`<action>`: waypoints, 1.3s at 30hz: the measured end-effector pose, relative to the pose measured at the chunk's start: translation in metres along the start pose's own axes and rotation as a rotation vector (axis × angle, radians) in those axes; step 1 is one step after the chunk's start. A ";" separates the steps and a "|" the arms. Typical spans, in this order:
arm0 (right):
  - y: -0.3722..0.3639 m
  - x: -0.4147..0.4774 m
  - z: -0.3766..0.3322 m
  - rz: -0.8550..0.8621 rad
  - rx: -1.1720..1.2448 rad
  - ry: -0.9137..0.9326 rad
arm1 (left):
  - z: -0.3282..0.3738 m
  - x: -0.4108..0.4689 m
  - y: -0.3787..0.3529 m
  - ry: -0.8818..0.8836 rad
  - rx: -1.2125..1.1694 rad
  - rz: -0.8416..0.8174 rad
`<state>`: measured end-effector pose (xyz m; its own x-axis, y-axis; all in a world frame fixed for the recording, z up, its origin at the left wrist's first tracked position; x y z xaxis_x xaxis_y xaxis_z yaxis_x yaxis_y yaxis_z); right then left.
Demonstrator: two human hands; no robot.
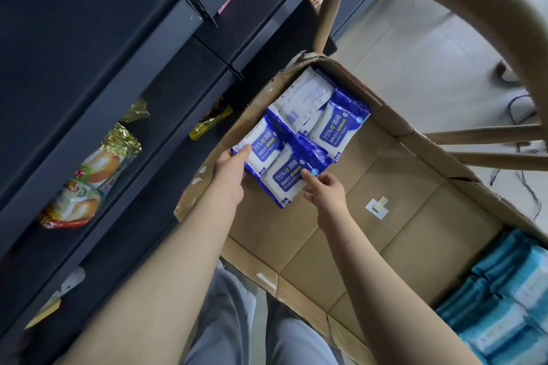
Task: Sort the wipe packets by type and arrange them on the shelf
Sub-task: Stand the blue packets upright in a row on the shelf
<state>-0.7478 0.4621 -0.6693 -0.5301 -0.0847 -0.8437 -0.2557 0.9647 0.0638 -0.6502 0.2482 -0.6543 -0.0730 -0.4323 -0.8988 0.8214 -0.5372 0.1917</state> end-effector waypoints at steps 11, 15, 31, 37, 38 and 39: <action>0.009 -0.076 -0.023 -0.163 0.350 0.108 | -0.026 -0.058 0.082 -0.149 0.024 0.046; -0.009 -0.147 -0.030 -0.288 0.407 0.157 | -0.045 -0.109 0.133 -0.183 -0.204 -0.020; -0.195 -0.547 0.033 -0.881 0.304 0.245 | -0.075 -0.441 0.513 -0.693 -0.590 -0.005; -0.278 -0.663 0.021 -1.078 0.112 0.294 | -0.074 -0.516 0.620 -0.867 -0.696 0.111; -0.292 -0.678 0.018 -1.099 0.078 0.306 | -0.072 -0.523 0.634 -0.886 -0.715 0.123; -0.305 -0.691 0.016 -1.120 0.047 0.323 | -0.069 -0.528 0.648 -0.907 -0.731 0.134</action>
<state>-0.2908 0.2307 -0.1144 -0.2095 -0.9478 -0.2405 -0.6842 0.3179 -0.6564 -0.0400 0.1788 -0.0825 -0.0958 -0.9705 -0.2214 0.9612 -0.0324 -0.2741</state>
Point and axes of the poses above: each hand's wrist, its own x-axis towards the middle knuckle, its own y-axis out of the back of the hand, z = x × y, the point moved 10 cm from there along x, towards the middle knuckle, and after that the axes turned 3 degrees about y, right-handed, at the moved point
